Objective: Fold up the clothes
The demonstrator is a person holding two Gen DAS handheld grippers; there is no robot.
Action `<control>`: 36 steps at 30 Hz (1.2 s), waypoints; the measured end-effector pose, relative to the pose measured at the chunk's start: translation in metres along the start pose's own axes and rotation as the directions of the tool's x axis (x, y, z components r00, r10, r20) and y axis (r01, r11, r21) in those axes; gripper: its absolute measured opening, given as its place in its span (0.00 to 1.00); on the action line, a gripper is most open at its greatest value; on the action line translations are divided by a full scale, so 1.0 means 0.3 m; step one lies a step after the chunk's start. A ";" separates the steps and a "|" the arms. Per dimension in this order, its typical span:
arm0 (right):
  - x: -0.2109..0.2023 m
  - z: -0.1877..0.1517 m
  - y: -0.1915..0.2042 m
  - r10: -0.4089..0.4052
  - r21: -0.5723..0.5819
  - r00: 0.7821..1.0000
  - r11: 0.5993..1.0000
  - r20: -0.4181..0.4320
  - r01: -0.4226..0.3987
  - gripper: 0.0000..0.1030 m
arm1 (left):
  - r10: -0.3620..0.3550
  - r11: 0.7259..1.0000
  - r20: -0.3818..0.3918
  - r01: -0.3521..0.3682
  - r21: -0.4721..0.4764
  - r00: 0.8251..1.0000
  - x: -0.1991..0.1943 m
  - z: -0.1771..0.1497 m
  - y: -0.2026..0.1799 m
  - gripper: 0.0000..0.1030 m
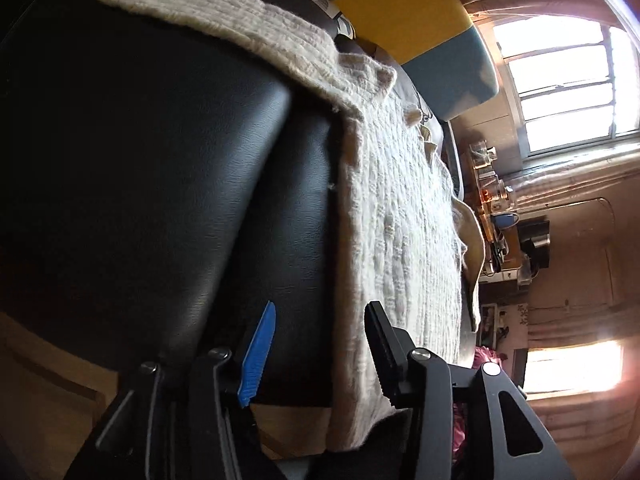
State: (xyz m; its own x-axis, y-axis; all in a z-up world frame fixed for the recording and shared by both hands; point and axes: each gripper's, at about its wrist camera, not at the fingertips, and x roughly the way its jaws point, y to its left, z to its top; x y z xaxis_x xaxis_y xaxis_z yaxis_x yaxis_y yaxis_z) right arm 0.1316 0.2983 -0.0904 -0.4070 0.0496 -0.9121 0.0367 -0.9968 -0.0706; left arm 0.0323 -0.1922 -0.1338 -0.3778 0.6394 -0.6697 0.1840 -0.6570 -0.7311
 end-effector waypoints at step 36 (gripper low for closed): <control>0.203 0.308 0.314 0.268 -0.199 0.962 0.941 -0.056 -0.274 0.44 | 0.194 0.979 0.163 -0.181 -0.094 0.967 -0.071 0.244 0.108 0.30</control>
State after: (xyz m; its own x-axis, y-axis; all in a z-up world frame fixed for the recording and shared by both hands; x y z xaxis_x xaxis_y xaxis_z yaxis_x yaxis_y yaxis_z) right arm 0.0259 0.2016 -0.1154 -0.3306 -0.2163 -0.9187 0.3277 -0.9391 0.1032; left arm -0.0201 -0.2564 -0.1338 -0.4774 0.4257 -0.7687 0.3341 -0.7212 -0.6069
